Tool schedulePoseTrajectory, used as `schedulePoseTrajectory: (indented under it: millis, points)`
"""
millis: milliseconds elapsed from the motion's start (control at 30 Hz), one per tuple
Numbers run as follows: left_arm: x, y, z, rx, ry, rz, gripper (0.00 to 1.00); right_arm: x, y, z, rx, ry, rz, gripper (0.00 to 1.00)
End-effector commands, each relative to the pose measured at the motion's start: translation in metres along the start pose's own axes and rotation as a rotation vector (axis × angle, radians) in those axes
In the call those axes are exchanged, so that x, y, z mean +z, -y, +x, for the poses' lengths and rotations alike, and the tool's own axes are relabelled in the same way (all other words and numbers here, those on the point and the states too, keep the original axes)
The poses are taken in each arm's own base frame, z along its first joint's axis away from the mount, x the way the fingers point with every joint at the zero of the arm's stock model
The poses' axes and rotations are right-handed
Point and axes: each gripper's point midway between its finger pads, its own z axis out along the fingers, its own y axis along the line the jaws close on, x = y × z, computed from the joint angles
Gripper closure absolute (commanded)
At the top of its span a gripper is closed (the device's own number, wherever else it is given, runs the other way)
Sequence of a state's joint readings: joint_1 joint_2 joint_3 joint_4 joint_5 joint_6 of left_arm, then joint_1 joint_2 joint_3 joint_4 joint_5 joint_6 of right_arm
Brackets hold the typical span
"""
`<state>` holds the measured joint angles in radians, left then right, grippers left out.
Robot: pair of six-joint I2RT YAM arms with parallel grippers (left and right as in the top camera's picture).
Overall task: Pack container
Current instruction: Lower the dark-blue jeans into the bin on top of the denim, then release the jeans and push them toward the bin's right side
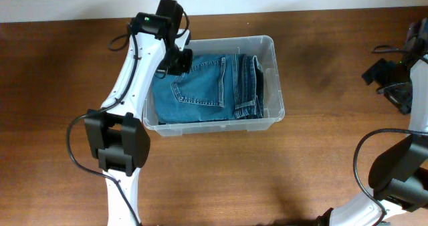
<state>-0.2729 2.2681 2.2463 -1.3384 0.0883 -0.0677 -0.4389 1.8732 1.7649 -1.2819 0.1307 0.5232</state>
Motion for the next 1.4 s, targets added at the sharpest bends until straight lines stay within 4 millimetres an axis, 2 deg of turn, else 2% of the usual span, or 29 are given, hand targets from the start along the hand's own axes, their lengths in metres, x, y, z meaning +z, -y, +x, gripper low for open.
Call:
schedulePoseTrajectory:
  millis: [0, 133, 267, 667, 833, 967, 1133, 1200, 1367]
  points:
    - [-0.017, 0.000, -0.010, 0.013, 0.041, -0.012, 0.99, 0.001, 0.002, 0.000, 0.009, 0.003, 0.012, 0.02]
    - [-0.018, -0.019, 0.002, -0.022, -0.004, -0.122, 0.99, 0.001, 0.002, 0.000, 0.009, 0.003, 0.012, 0.02]
    - [-0.012, -0.025, 0.007, -0.052, -0.026, -0.149, 0.99, 0.001, 0.002, 0.000, 0.009, 0.003, 0.012, 0.01]
    - [0.049, -0.035, 0.021, -0.086, -0.124, -0.176, 0.99, 0.001, 0.002, 0.000, 0.009, 0.003, 0.012, 0.02]
    - [0.053, -0.035, 0.017, -0.084, -0.113, -0.178, 0.99, 0.001, 0.002, 0.000, 0.009, 0.003, 0.012, 0.02]
    - [0.038, -0.034, 0.010, -0.083, -0.084, -0.175, 0.99, 0.001, 0.002, 0.000, 0.009, 0.003, 0.012, 0.02]
    - [-0.017, -0.027, 0.001, -0.082, -0.013, -0.167, 0.99, 0.001, 0.002, 0.000, 0.009, 0.003, 0.012, 0.02]
    - [-0.041, -0.026, 0.011, -0.073, -0.026, -0.167, 0.99, 0.001, 0.002, 0.000, 0.009, 0.003, 0.012, 0.02]
    - [-0.048, -0.025, 0.039, -0.074, -0.134, -0.166, 0.99, 0.001, 0.002, 0.000, 0.009, 0.003, 0.012, 0.02]
